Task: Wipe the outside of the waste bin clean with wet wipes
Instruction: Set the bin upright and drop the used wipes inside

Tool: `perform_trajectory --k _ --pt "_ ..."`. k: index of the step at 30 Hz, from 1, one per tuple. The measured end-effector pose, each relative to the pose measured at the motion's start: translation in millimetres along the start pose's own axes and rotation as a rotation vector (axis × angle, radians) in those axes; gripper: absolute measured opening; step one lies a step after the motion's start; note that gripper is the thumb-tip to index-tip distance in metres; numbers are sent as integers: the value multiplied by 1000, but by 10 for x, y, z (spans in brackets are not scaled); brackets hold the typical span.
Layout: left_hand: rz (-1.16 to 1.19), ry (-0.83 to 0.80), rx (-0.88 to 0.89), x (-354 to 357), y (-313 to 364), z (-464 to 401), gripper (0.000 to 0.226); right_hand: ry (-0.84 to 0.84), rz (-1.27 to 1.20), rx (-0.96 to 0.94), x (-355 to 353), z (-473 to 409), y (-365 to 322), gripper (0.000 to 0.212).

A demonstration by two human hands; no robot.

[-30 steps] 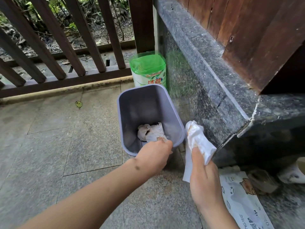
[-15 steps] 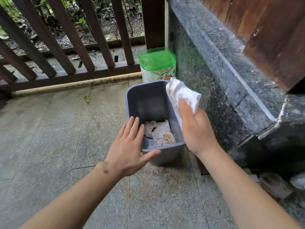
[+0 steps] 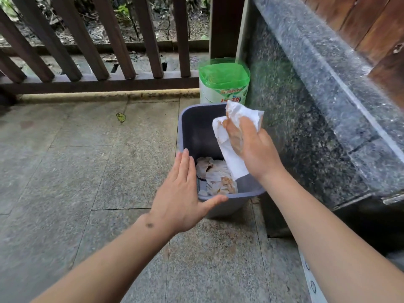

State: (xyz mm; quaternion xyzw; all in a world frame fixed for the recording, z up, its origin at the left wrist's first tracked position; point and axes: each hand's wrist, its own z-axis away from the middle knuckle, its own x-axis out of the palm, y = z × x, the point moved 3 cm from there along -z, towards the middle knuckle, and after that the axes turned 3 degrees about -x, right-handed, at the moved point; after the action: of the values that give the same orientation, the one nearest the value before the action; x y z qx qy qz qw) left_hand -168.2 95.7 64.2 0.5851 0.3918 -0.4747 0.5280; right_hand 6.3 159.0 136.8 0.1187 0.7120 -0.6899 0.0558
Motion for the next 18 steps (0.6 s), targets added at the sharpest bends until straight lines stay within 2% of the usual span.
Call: perform_trajectory --k 4,6,7,9,10,11,14,18 --pt "-14 -10 4 -10 17 0 127 -24 -101 -67 132 -51 47 40" --pt "-20 -16 6 -14 24 -4 127 -37 38 -30 203 -124 191 46" --pt "-25 -18 10 -16 27 -2 126 -139 199 62 257 -152 319 52" --pt "-32 -18 22 -24 28 -3 127 -492 492 277 358 -143 630 63" --pt "-38 -21 25 -26 29 -8 127 -613 565 325 370 -128 736 66" --pt "-41 -25 23 -26 26 -11 127 -642 588 328 353 -136 782 71" --pt "-39 -36 13 -15 16 -15 127 -510 523 273 235 -247 778 77" --pt "-43 -40 2 -37 30 -9 127 -441 493 180 153 -289 727 70"
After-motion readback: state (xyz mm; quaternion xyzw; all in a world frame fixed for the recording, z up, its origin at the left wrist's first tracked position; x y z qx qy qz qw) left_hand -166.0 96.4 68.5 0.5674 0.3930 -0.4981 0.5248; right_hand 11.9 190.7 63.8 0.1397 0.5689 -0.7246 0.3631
